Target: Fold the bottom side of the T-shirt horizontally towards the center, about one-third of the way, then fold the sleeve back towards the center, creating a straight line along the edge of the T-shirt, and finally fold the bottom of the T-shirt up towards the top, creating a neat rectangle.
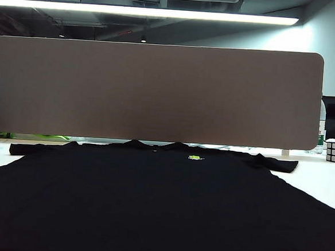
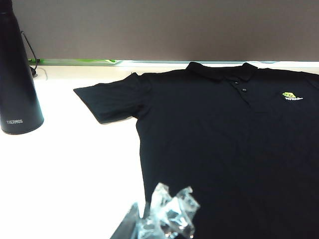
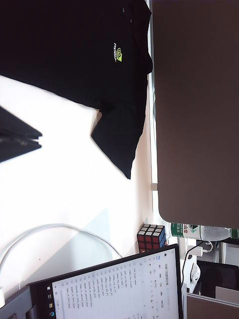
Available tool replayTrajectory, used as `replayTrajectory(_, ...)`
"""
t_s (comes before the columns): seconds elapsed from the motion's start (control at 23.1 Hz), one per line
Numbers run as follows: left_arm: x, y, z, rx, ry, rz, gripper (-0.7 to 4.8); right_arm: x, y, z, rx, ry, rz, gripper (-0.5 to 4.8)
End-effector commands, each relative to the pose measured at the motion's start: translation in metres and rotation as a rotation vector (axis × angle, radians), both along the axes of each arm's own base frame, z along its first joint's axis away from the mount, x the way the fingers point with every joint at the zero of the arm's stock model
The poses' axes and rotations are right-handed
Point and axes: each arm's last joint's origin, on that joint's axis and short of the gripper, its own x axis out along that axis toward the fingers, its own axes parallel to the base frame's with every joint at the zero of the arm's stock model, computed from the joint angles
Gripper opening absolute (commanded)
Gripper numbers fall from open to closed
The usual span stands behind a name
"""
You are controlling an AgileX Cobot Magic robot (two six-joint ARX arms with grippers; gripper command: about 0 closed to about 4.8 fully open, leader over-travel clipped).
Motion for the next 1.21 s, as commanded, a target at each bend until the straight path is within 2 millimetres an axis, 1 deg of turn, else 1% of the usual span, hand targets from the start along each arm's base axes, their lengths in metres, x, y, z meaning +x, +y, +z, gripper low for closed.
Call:
replayTrajectory(0.04, 0.000, 0.000, 0.000, 0.001, -0.002, 0.004, -0.05, 0.000, 0.000, 0.000, -0.001, -0.013, -0.001, -0.05)
replayTrajectory(0.43, 0.000, 0.001, 0.001, 0.007, -0.013, 0.014, -0.05, 0.000, 0.000, 0.000, 0.000, -0.013, 0.000, -0.05)
replayTrajectory(0.48, 0.000, 0.000, 0.002, -0.021, -0.012, 0.007, -0.05, 0.000, 0.000, 0.000, 0.017, -0.014, 0.003, -0.05)
replayTrajectory(0.61, 0.000, -0.002, 0.003, -0.202, 0.005, -0.052, -0.05, 0.000, 0.002, 0.000, 0.158, -0.017, 0.064, -0.05)
replayTrajectory(0.69, -0.001, -0.004, 0.002, -0.394, 0.052, -0.125, -0.06, 0.000, 0.005, 0.000, 0.299, -0.004, 0.171, -0.05)
replayTrajectory(0.74, -0.001, -0.006, 0.002, -0.492, 0.090, -0.190, -0.06, 0.000, 0.007, -0.001, 0.368, 0.015, 0.258, -0.05)
replayTrajectory(0.82, -0.002, -0.008, 0.001, -0.584, 0.144, -0.259, -0.06, -0.001, 0.010, -0.002, 0.401, 0.055, 0.366, -0.05)
replayTrajectory(0.95, -0.003, -0.009, -0.007, -0.640, 0.250, -0.239, -0.06, -0.002, 0.012, -0.011, 0.477, 0.170, 0.408, -0.05)
replayTrajectory(1.0, -0.003, -0.009, -0.007, -0.642, 0.254, -0.239, -0.06, -0.003, 0.012, -0.015, 0.493, 0.211, 0.406, -0.05)
replayTrajectory(1.08, -0.003, -0.009, -0.008, -0.667, 0.265, -0.229, -0.06, -0.003, 0.013, -0.016, 0.556, 0.249, 0.428, -0.05)
replayTrajectory(1.17, -0.003, -0.008, -0.008, -0.783, 0.288, -0.190, -0.04, -0.003, 0.014, -0.016, 0.669, 0.273, 0.424, -0.05)
replayTrajectory(1.21, -0.003, -0.008, -0.007, -0.870, 0.312, -0.185, 0.13, -0.003, 0.014, -0.015, 0.720, 0.286, 0.441, -0.05)
